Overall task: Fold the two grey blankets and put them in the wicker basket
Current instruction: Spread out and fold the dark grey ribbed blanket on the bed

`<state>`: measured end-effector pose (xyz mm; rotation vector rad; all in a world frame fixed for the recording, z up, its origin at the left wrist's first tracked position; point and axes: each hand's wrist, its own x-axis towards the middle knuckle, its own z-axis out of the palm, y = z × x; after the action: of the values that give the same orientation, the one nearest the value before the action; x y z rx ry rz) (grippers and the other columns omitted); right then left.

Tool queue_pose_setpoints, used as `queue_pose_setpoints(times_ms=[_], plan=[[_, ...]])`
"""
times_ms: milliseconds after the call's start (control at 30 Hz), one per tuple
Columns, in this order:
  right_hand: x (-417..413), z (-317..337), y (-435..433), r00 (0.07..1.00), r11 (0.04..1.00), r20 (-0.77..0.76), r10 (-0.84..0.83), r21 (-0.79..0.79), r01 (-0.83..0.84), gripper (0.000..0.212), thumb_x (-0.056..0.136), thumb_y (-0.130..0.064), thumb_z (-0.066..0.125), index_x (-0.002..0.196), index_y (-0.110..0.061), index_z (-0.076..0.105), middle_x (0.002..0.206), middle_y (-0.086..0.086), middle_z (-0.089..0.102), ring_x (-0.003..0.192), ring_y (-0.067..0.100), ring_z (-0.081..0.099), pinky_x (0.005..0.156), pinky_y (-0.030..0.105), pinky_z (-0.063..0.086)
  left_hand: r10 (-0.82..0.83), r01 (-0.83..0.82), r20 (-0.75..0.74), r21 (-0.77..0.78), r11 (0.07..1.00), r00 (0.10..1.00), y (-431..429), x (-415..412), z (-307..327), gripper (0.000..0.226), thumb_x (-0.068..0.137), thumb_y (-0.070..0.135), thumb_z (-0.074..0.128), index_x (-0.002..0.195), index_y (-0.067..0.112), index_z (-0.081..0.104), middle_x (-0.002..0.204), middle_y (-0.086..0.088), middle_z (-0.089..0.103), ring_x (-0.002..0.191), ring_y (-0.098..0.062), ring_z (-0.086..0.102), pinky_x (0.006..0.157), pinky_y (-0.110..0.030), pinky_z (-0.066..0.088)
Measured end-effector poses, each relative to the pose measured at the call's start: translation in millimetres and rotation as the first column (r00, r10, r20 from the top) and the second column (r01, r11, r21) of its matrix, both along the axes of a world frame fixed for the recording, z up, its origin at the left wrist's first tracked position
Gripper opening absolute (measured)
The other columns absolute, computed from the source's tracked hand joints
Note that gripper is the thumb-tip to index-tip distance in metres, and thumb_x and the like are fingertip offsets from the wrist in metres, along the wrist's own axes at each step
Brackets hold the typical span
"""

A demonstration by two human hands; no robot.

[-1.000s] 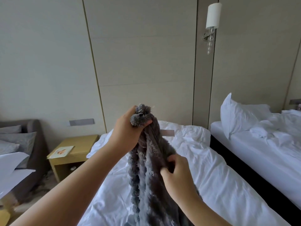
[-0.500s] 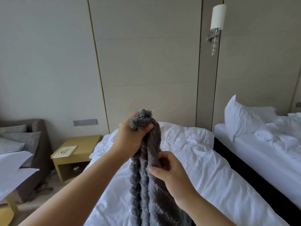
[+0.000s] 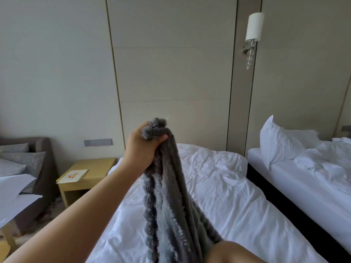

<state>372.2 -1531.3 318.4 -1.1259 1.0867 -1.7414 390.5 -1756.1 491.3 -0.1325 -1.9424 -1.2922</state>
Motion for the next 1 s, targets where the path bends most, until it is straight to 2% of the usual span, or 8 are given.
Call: queue_pose_setpoints(times_ms=[100, 167, 333, 400, 500, 600, 800, 1000], plan=[[-25, -20, -7, 0.728, 0.92, -0.682, -0.067, 0.239, 0.309, 0.039, 0.098, -0.008, 0.042, 0.085, 0.017, 0.068, 0.083, 0.025, 0.07, 0.076, 0.012, 0.071, 0.068, 0.014, 0.046, 0.028, -0.017, 0.055, -0.196, 0.98, 0.998, -7, -2, -9, 0.03, 0.077, 0.018, 0.075, 0.07, 0.043, 0.06, 0.067, 0.02, 0.065, 0.062, 0.007, 0.057, 0.061, -0.022, 0.046], [-41, 8, 10, 0.403, 0.421, -0.912, -0.078, 0.336, 0.842, 0.03, 0.092, -0.009, 0.047, 0.113, 0.005, 0.063, 0.12, 0.022, 0.063, 0.111, 0.028, 0.06, 0.086, 0.027, 0.044, 0.078, -0.06, 0.055, -0.269, 0.961, 0.995, -18, -6, -17, 0.023, 0.078, 0.024, 0.076, 0.072, 0.035, 0.056, 0.066, 0.014, 0.062, 0.063, 0.005, 0.056, 0.06, -0.018, 0.044], [-79, 108, 40, -0.409, -0.163, -0.544, -0.733, -0.442, 0.882, 0.037, 0.068, 0.002, 0.044, 0.086, -0.023, 0.064, 0.073, -0.003, 0.063, 0.075, 0.017, 0.059, 0.062, 0.025, 0.041, 0.407, -0.399, -0.044, -0.322, 0.859, 0.912, -75, -17, -40, 0.019, 0.083, 0.028, 0.069, 0.077, 0.028, 0.051, 0.072, 0.008, 0.056, 0.066, -0.017, 0.05, 0.058, -0.028, 0.034], [-67, 96, 51, -0.497, -0.087, -0.493, -0.714, -0.642, 0.762, 0.03, 0.067, -0.007, 0.051, 0.087, -0.026, 0.06, 0.068, -0.016, 0.056, 0.067, 0.003, 0.049, 0.061, 0.018, 0.036, 0.491, -0.476, 0.006, -0.235, 0.848, 0.871, -101, -21, -57, 0.008, 0.087, 0.024, 0.063, 0.091, 0.022, 0.057, 0.084, -0.005, 0.064, 0.076, -0.022, 0.052, 0.068, -0.031, 0.036], [-56, 9, 55, 0.086, 0.307, -0.98, -0.18, 0.027, 0.951, 0.015, 0.072, -0.024, 0.058, 0.07, -0.025, 0.043, 0.06, -0.008, 0.046, 0.064, 0.014, 0.049, 0.057, 0.026, 0.031, 0.537, -0.519, 0.16, -0.143, 0.843, 0.828, -120, -23, -90, 0.018, 0.086, 0.032, 0.063, 0.101, 0.022, 0.059, 0.094, -0.01, 0.067, 0.082, -0.026, 0.056, 0.071, -0.033, 0.037], [-36, -98, 59, 0.746, 0.063, -0.628, 0.222, 0.773, 0.632, 0.026, 0.07, -0.035, 0.065, 0.088, -0.021, 0.052, 0.084, 0.0, 0.055, 0.073, 0.019, 0.053, 0.062, 0.031, 0.038, 0.415, -0.337, 0.3, -0.281, 0.899, 0.859, -103, -20, -137, 0.024, 0.082, 0.028, 0.072, 0.102, 0.018, 0.063, 0.089, -0.001, 0.063, 0.083, -0.022, 0.055, 0.071, -0.031, 0.036], [29, -205, 57, 0.955, -0.118, -0.179, 0.235, 0.97, 0.211, 0.12, 0.047, -0.09, 0.055, 0.144, -0.021, 0.037, 0.153, -0.004, 0.034, 0.137, 0.017, 0.036, 0.106, 0.034, 0.031, 0.219, -0.035, 0.592, -0.306, 0.951, 0.776, -51, 9, -257, 0.016, 0.076, 0.021, 0.078, 0.082, 0.022, 0.063, 0.071, 0.004, 0.063, 0.076, -0.022, 0.057, 0.067, -0.026, 0.04], [44, -247, 57, 0.848, -0.16, -0.464, -0.255, 0.886, 0.436, 0.065, 0.096, -0.055, 0.035, 0.145, -0.013, 0.029, 0.145, 0.008, 0.041, 0.121, 0.025, 0.051, 0.08, 0.03, 0.046, 0.189, -0.015, 0.746, -0.234, 0.972, 0.639, -40, 45, -326, 0.026, 0.078, 0.019, 0.078, 0.101, 0.015, 0.068, 0.082, 0.002, 0.064, 0.079, -0.015, 0.055, 0.067, -0.023, 0.035]])
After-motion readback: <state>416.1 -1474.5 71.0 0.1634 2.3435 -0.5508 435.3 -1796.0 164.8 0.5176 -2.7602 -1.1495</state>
